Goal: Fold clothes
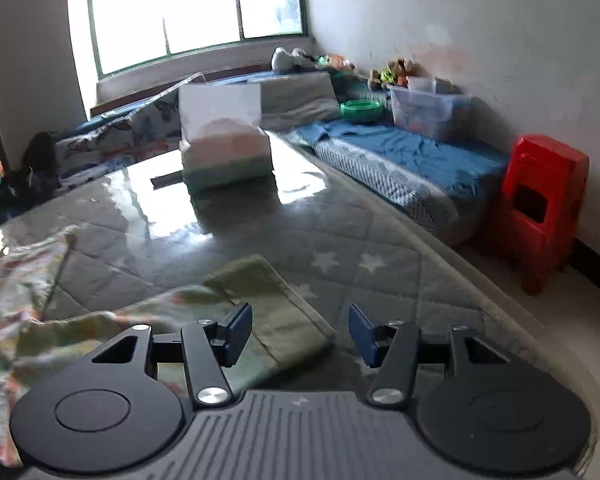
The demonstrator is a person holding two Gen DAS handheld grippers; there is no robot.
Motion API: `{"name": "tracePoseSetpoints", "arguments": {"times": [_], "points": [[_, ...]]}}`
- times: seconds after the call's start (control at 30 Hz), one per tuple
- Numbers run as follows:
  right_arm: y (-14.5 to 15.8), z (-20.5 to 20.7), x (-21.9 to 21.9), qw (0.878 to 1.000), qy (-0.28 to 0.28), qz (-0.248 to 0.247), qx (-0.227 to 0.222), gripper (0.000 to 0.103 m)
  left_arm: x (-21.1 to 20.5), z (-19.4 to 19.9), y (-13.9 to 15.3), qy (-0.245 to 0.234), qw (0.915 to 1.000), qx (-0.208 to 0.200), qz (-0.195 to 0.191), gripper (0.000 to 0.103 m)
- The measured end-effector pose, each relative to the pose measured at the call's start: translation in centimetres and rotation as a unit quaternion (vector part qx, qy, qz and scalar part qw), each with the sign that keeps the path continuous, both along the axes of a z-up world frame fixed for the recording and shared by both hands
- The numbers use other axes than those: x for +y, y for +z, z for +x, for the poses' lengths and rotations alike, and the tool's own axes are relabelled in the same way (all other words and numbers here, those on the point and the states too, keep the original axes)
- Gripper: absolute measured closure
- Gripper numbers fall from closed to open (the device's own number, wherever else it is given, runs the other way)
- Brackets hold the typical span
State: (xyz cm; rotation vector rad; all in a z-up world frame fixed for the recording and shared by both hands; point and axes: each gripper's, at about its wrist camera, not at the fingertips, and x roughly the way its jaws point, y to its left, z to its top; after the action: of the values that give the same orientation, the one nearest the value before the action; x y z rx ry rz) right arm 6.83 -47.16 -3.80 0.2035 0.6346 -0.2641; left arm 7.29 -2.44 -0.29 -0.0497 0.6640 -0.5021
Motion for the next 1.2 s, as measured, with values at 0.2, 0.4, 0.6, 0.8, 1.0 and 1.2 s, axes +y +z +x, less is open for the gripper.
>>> {"name": "tracePoseSetpoints", "arguments": {"times": [0.2, 0.4, 0.6, 0.8, 1.0, 1.2], "points": [[-0.7, 0.0, -0.2, 1.000, -0.002, 0.007, 0.000, 0.049, 0.0, 0.1, 0.0, 0.011, 0.9999, 0.000, 0.002, 0.027], [0.1, -0.3, 0.9, 1.000, 0.015, 0.018, -0.014, 0.064, 0.2, -0.1, -0.1, 0.020, 0.9998, 0.000, 0.001, 0.026], [1.0, -0.6, 2.1, 0.999, 0.033, 0.031, -0.028, 0.094, 0.4, -0.2, -0.1, 0.029, 0.9996, 0.000, 0.001, 0.022], [3.3, -1.1, 4.5, 0.994, 0.082, 0.041, -0.056, 0.094, 0.8, -0.4, -0.2, 0.040, 0.9992, -0.002, -0.001, 0.014], [6.8, -0.9, 8.9, 0.977, 0.177, 0.084, -0.088, 0.095, 1.2, -1.1, -0.1, 0.049, 0.9988, -0.005, -0.002, 0.008], [9.7, -0.4, 14.0, 0.953, 0.266, 0.097, -0.104, 0.095, 2.7, -1.8, 0.3, 0.068, 0.9975, -0.013, -0.008, 0.008]]}}
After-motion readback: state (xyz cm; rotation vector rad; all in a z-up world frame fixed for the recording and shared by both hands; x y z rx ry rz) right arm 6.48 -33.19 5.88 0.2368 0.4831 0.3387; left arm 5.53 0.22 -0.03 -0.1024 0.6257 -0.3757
